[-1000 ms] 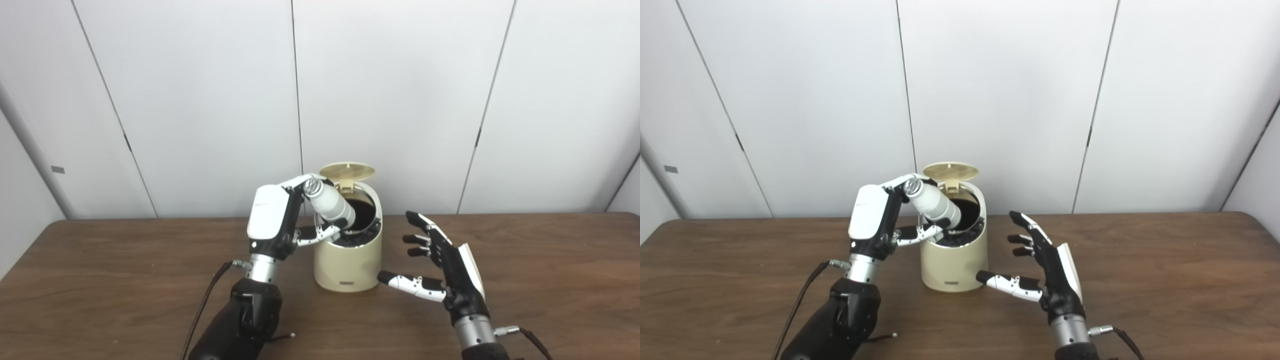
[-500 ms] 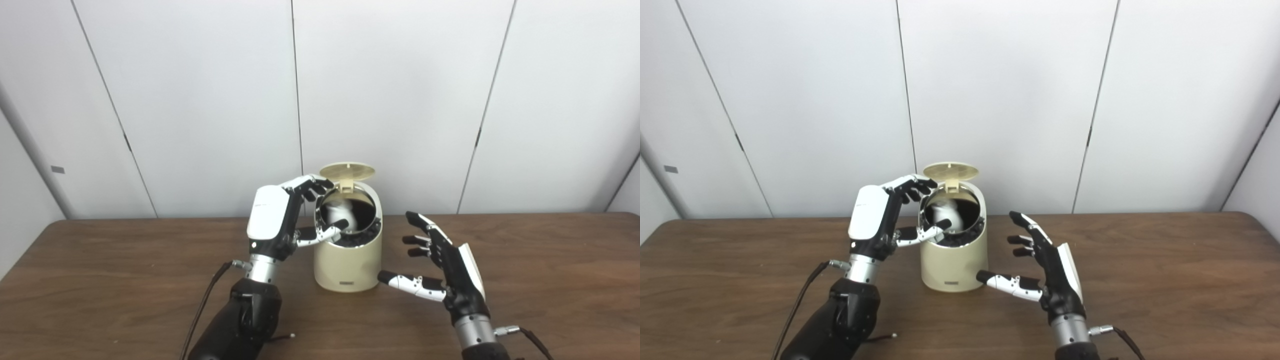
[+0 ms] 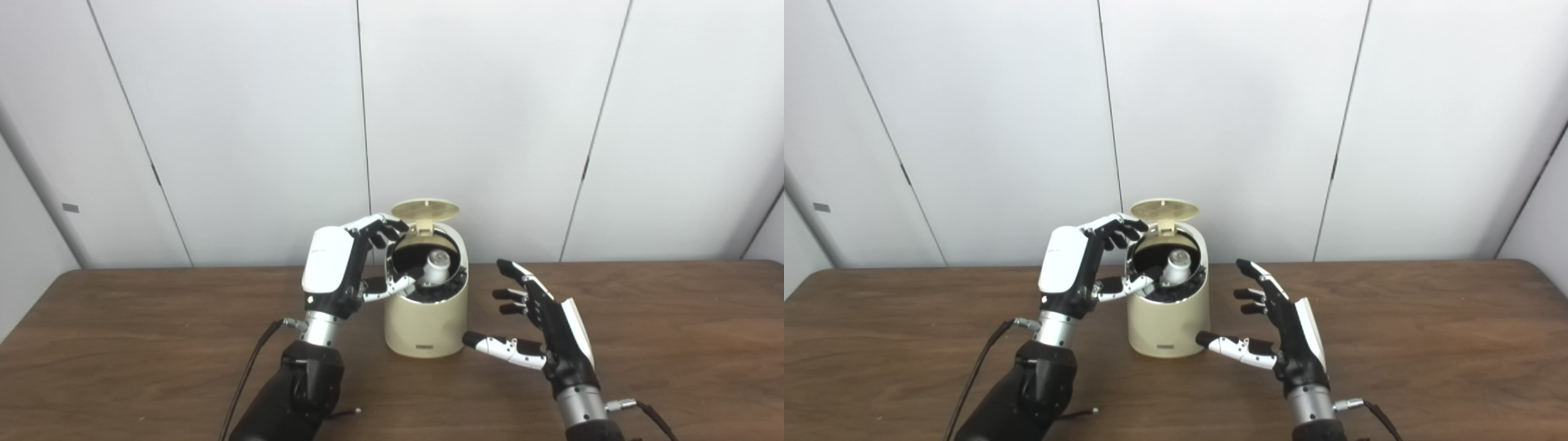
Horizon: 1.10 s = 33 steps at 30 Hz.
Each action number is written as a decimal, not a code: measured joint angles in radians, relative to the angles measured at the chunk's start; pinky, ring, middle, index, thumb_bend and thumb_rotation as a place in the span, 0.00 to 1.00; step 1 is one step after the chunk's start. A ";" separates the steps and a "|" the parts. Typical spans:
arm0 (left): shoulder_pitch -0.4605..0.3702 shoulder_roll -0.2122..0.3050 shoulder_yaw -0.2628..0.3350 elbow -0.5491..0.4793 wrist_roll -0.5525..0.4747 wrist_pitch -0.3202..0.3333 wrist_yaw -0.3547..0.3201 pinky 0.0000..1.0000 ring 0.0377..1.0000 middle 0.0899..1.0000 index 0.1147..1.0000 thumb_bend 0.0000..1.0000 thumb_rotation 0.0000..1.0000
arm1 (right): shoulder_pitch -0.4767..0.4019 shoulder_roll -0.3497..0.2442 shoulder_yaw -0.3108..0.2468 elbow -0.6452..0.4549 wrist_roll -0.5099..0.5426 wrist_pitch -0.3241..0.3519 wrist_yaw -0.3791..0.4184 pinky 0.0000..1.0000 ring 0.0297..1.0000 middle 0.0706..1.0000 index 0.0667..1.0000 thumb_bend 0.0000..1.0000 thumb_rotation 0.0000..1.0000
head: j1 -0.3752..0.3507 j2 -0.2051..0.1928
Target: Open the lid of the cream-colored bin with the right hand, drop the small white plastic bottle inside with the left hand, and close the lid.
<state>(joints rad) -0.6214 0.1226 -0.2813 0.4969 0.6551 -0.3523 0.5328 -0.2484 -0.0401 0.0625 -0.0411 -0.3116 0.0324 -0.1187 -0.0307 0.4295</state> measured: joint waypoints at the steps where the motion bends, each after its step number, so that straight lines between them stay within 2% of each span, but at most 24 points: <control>1: 0.010 0.002 0.007 -0.015 -0.040 -0.023 -0.025 0.41 0.48 0.53 0.56 0.64 0.02 | 0.000 0.000 0.000 0.000 0.000 -0.001 0.000 0.65 0.72 0.86 0.82 0.86 0.25 | 0.000 0.000; 5: 0.050 0.013 0.018 -0.068 -0.235 -0.084 -0.121 0.43 0.51 0.57 0.57 0.62 0.04 | 0.000 -0.002 0.000 0.002 0.001 -0.001 0.000 0.63 0.72 0.86 0.82 0.86 0.26 | 0.003 -0.002; 8: 0.076 0.022 0.030 -0.112 -0.372 -0.090 -0.168 0.44 0.54 0.59 0.59 0.60 0.01 | 0.000 -0.002 0.000 0.002 0.001 0.000 0.000 0.63 0.72 0.86 0.82 0.86 0.26 | 0.006 -0.003; 11: 0.095 0.038 0.059 -0.155 -0.452 -0.090 -0.204 0.47 0.56 0.61 0.60 0.57 0.00 | 0.000 -0.003 0.000 0.002 0.001 -0.001 0.001 0.64 0.73 0.86 0.82 0.86 0.26 | 0.008 -0.005; 14: 0.105 0.064 0.094 -0.176 -0.496 -0.091 -0.235 0.50 0.58 0.62 0.61 0.56 0.00 | 0.000 -0.008 0.000 0.002 0.001 -0.001 0.001 0.65 0.73 0.86 0.82 0.86 0.27 | 0.006 -0.006; 19: 0.157 0.093 0.165 -0.202 -0.602 -0.089 -0.349 0.56 0.62 0.66 0.63 0.57 0.00 | 0.000 -0.018 -0.004 0.007 0.010 -0.009 0.002 0.65 0.75 0.86 0.83 0.80 0.29 | 0.002 -0.015; 21: 0.191 0.101 0.179 -0.232 -0.638 -0.064 -0.402 0.58 0.65 0.67 0.65 0.59 0.00 | 0.000 -0.023 -0.007 0.016 0.018 -0.031 0.002 0.65 0.75 0.85 0.83 0.77 0.29 | 0.003 -0.018; 24: 0.233 0.108 0.193 -0.282 -0.670 0.009 -0.473 0.60 0.67 0.70 0.68 0.60 0.00 | 0.000 -0.036 -0.009 0.029 0.029 -0.068 0.002 0.64 0.75 0.85 0.82 0.73 0.29 | 0.003 -0.018; 28: 0.260 0.109 0.219 -0.309 -0.666 0.068 -0.509 0.60 0.67 0.70 0.68 0.61 0.00 | -0.005 -0.051 -0.014 0.035 0.034 -0.071 0.014 0.60 0.75 0.86 0.84 0.67 0.32 | 0.005 -0.023; 33: 0.288 0.096 0.242 -0.310 -0.651 0.063 -0.515 0.58 0.64 0.68 0.66 0.60 0.00 | -0.072 -0.095 -0.015 0.030 0.012 -0.049 0.044 0.63 0.76 0.85 0.83 0.64 0.41 | -0.006 -0.037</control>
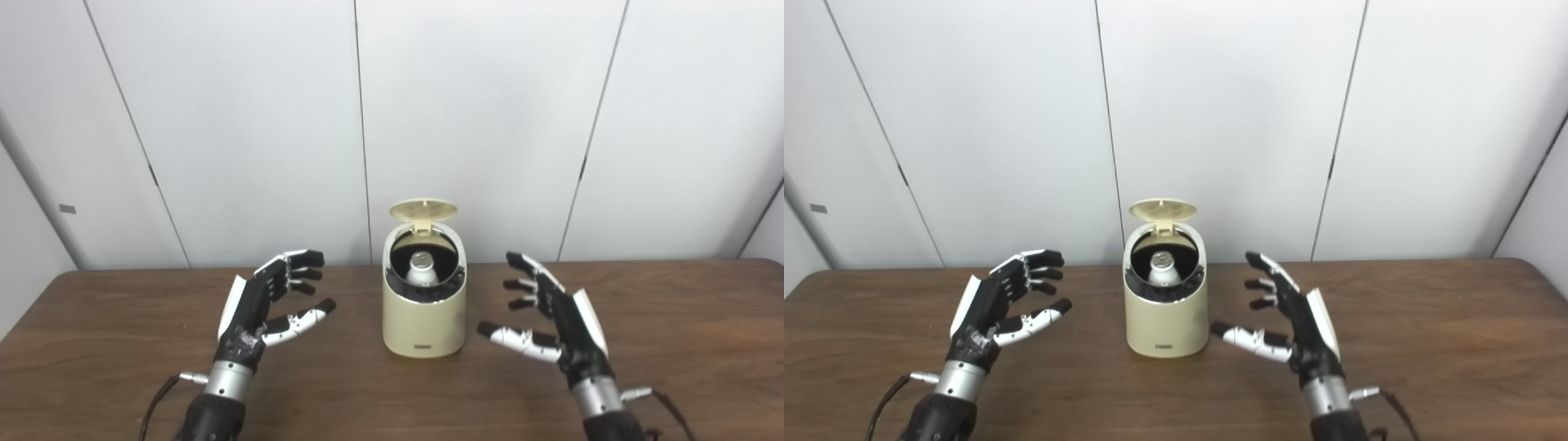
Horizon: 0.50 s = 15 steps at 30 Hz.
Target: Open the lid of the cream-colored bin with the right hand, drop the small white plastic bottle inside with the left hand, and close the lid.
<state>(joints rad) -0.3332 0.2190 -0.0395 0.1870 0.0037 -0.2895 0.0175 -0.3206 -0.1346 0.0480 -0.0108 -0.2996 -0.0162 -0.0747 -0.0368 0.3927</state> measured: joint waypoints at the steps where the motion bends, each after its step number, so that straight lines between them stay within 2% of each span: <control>1: 0.007 -0.006 0.002 0.001 0.003 -0.001 0.000 0.58 0.64 0.68 0.66 0.60 0.00 | -0.019 -0.010 0.000 -0.006 -0.004 0.014 0.005 0.63 0.76 0.85 0.83 0.63 0.43 | 0.000 0.000; 4: 0.020 -0.024 0.005 0.017 0.005 -0.009 -0.001 0.58 0.64 0.68 0.66 0.59 0.00 | -0.076 -0.042 0.009 -0.018 -0.043 0.015 0.019 0.61 0.75 0.83 0.81 0.63 0.50 | -0.008 -0.009; 6: 0.032 -0.030 0.005 0.023 0.011 -0.015 -0.003 0.58 0.64 0.69 0.67 0.58 0.00 | -0.115 -0.059 0.011 -0.023 -0.061 0.028 0.035 0.62 0.75 0.82 0.80 0.62 0.51 | -0.017 -0.018; 10: 0.040 -0.041 0.006 0.055 0.035 -0.038 -0.002 0.58 0.64 0.69 0.67 0.58 0.00 | -0.191 -0.094 0.027 -0.041 -0.095 0.104 0.090 0.64 0.76 0.83 0.81 0.60 0.58 | -0.020 -0.023; 11: 0.041 -0.045 0.007 0.057 0.038 -0.040 -0.002 0.58 0.64 0.68 0.67 0.59 0.00 | -0.207 -0.103 0.034 -0.049 -0.109 0.121 0.104 0.65 0.76 0.83 0.81 0.62 0.63 | -0.018 -0.025; 15: 0.040 -0.061 0.011 0.086 0.043 -0.071 0.000 0.58 0.63 0.67 0.67 0.59 0.00 | -0.277 -0.124 0.053 -0.058 -0.146 0.199 0.159 0.65 0.78 0.82 0.82 0.62 0.66 | -0.018 -0.026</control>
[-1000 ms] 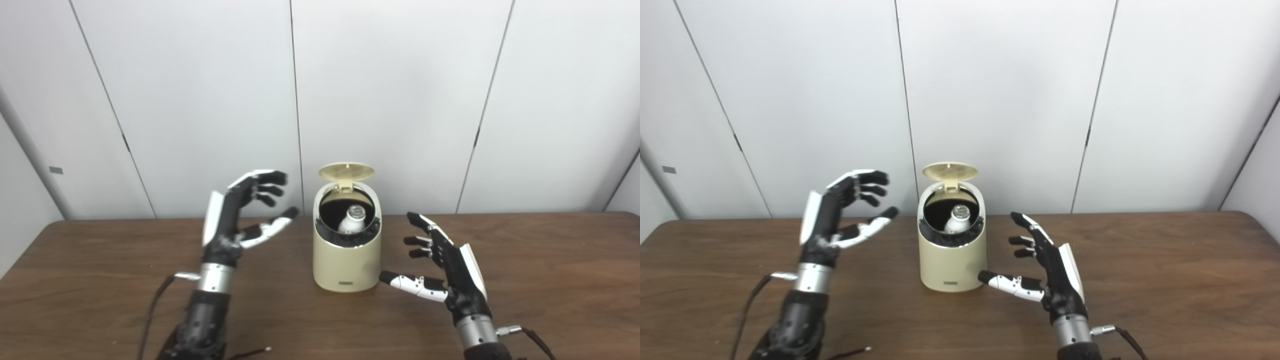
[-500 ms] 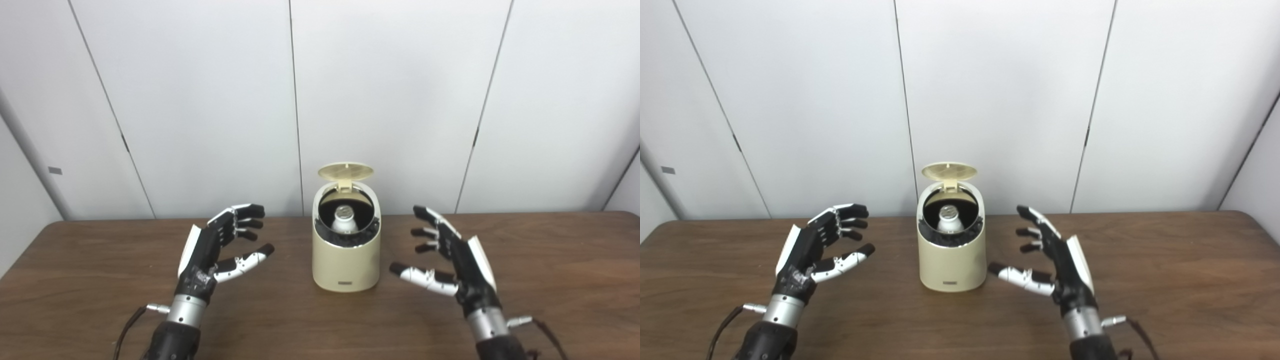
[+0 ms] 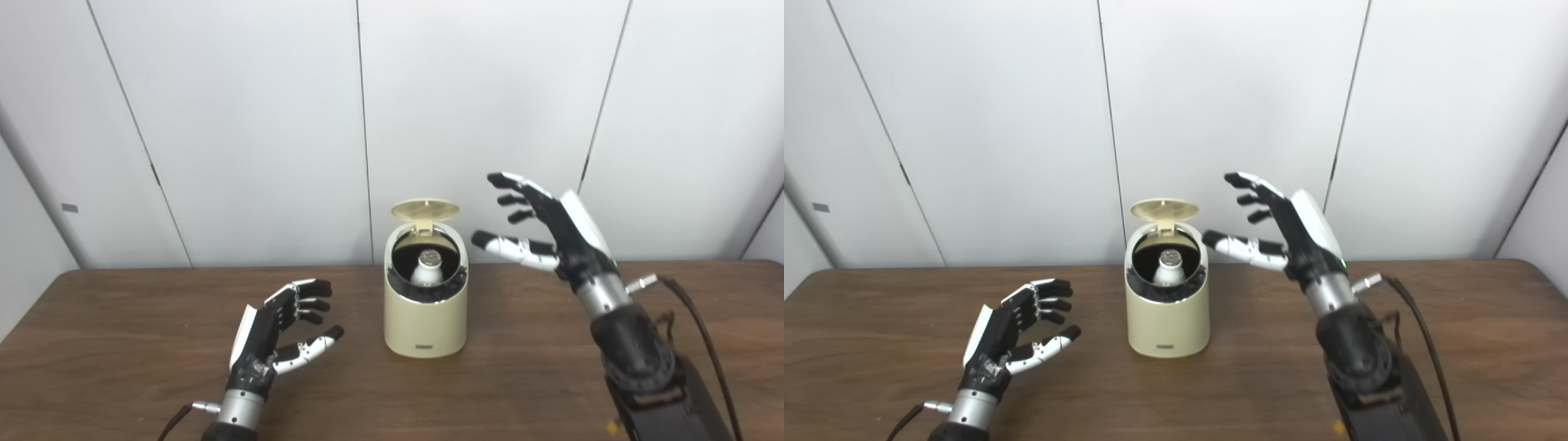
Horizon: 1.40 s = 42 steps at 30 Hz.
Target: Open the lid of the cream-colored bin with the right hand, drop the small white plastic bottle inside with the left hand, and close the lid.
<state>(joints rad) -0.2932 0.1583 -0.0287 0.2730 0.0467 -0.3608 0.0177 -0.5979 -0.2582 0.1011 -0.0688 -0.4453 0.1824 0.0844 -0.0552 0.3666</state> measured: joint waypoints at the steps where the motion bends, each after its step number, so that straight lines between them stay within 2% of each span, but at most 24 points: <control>1: 0.000 -0.004 0.000 0.005 0.000 -0.007 0.000 0.58 0.63 0.67 0.67 0.60 0.00 | -0.011 -0.005 0.004 -0.002 -0.008 0.017 0.012 0.67 0.79 0.83 0.82 0.62 0.67 | 0.000 0.000; 5: 0.000 -0.013 0.004 0.016 0.000 -0.026 -0.001 0.58 0.63 0.67 0.67 0.61 0.00 | -0.053 -0.026 0.030 -0.007 -0.019 0.064 0.076 0.74 0.83 0.86 0.83 0.61 0.70 | 0.008 0.000; 7: 0.000 -0.015 0.008 0.020 0.000 -0.036 -0.001 0.58 0.63 0.67 0.67 0.61 0.00 | -0.069 -0.035 0.040 -0.007 -0.021 0.072 0.100 0.73 0.82 0.82 0.83 0.58 0.74 | 0.009 0.002; 10: 0.000 -0.017 0.011 0.020 0.000 -0.041 -0.001 0.58 0.64 0.67 0.68 0.61 0.00 | -0.099 -0.058 0.068 0.000 -0.022 0.066 0.136 0.72 0.81 0.80 0.80 0.57 0.78 | 0.014 0.003; 17: -0.001 -0.025 0.016 0.020 0.000 -0.041 -0.001 0.58 0.63 0.67 0.67 0.62 0.00 | -0.145 -0.077 0.098 0.037 -0.023 0.041 0.178 0.75 0.84 0.82 0.80 0.61 0.87 | 0.023 0.003; 25: -0.001 -0.027 0.017 0.020 0.011 -0.034 0.000 0.58 0.63 0.67 0.67 0.61 0.00 | -0.150 -0.074 0.128 0.067 -0.027 0.000 0.197 0.78 0.86 0.81 0.78 0.66 0.87 | 0.032 0.008; 35: -0.002 -0.029 0.017 0.013 0.028 -0.008 0.000 0.58 0.63 0.67 0.67 0.62 0.00 | -0.158 -0.072 0.179 0.073 -0.050 -0.002 0.235 0.78 0.85 0.80 0.76 0.70 0.90 | 0.044 0.017; 39: -0.002 -0.030 0.017 0.008 0.028 -0.004 0.000 0.57 0.63 0.67 0.67 0.62 0.00 | -0.158 -0.072 0.196 0.050 -0.056 0.005 0.263 0.82 0.89 0.82 0.75 0.70 0.89 | 0.046 0.023; 42: -0.002 -0.031 0.017 0.007 0.029 -0.003 0.000 0.58 0.63 0.67 0.67 0.62 0.00 | -0.157 -0.071 0.194 0.006 -0.053 0.018 0.278 0.88 0.92 0.78 0.69 0.67 0.83 | 0.046 0.023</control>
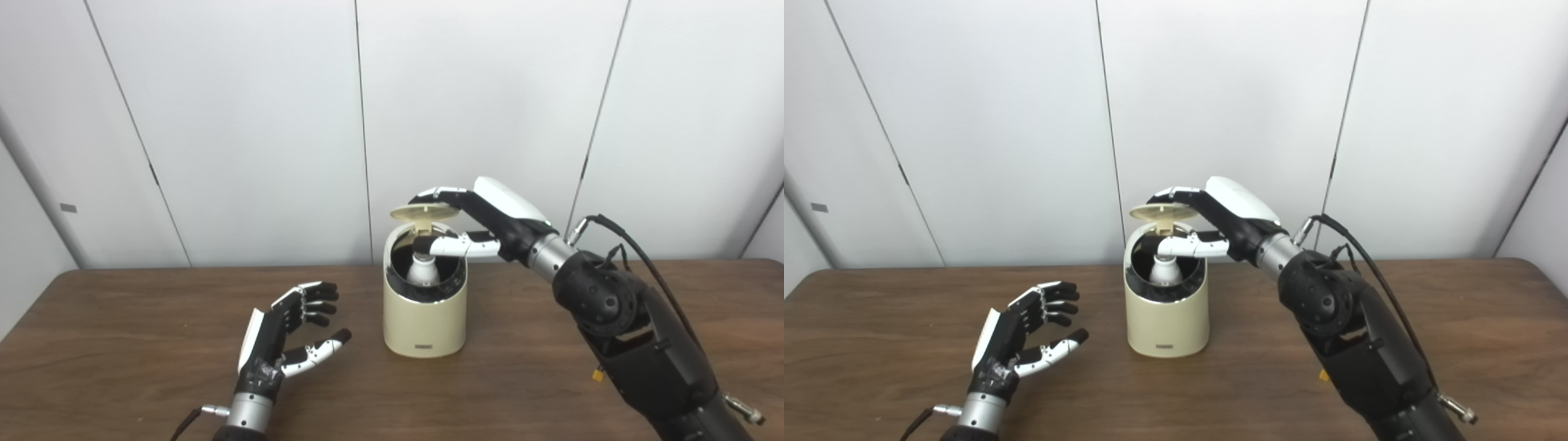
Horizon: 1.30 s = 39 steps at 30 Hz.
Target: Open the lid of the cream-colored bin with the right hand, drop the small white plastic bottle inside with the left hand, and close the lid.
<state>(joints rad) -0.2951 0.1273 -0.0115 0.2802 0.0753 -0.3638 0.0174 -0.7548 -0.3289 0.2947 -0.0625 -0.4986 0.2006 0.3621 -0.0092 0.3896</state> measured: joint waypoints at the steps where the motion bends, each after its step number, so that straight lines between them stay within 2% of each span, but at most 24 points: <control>1: 0.000 -0.001 0.000 0.000 0.000 0.000 0.000 0.58 0.63 0.67 0.67 0.62 0.00 | 0.000 0.001 -0.002 -0.012 0.004 0.004 0.002 0.88 0.93 0.78 0.68 0.67 0.83 | 0.000 0.000; 9: 0.000 -0.007 0.001 -0.008 -0.001 0.007 0.000 0.57 0.63 0.67 0.67 0.62 0.00 | 0.027 0.003 -0.005 -0.047 0.006 0.001 0.003 0.92 0.89 0.69 0.61 0.65 0.83 | 0.002 0.009; 16: 0.000 -0.009 0.002 -0.013 0.003 0.008 0.000 0.57 0.63 0.66 0.67 0.62 0.00 | 0.032 0.003 -0.006 -0.082 0.004 0.001 0.006 0.92 0.88 0.67 0.60 0.65 0.83 | 0.003 0.015; 22: 0.000 -0.008 0.004 -0.017 0.003 0.014 -0.001 0.57 0.63 0.66 0.67 0.62 0.00 | 0.044 0.000 -0.004 -0.085 -0.010 0.001 0.017 0.84 0.88 0.68 0.61 0.63 0.81 | 0.002 0.020; 26: 0.000 -0.008 0.006 -0.017 0.004 0.015 0.000 0.57 0.63 0.66 0.67 0.62 0.00 | 0.058 -0.006 -0.003 -0.085 -0.024 -0.002 0.023 0.79 0.87 0.68 0.61 0.66 0.83 | 0.002 0.028; 39: 0.001 -0.009 0.007 -0.024 0.004 0.029 0.000 0.57 0.63 0.67 0.67 0.62 0.00 | 0.074 -0.011 -0.001 -0.092 -0.059 0.002 0.064 0.76 0.85 0.69 0.62 0.60 0.75 | 0.005 0.046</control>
<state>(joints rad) -0.2939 0.1187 -0.0041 0.2564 0.0794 -0.3347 0.0174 -0.6809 -0.3400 0.2935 -0.1550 -0.5577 0.2024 0.4265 -0.0046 0.4356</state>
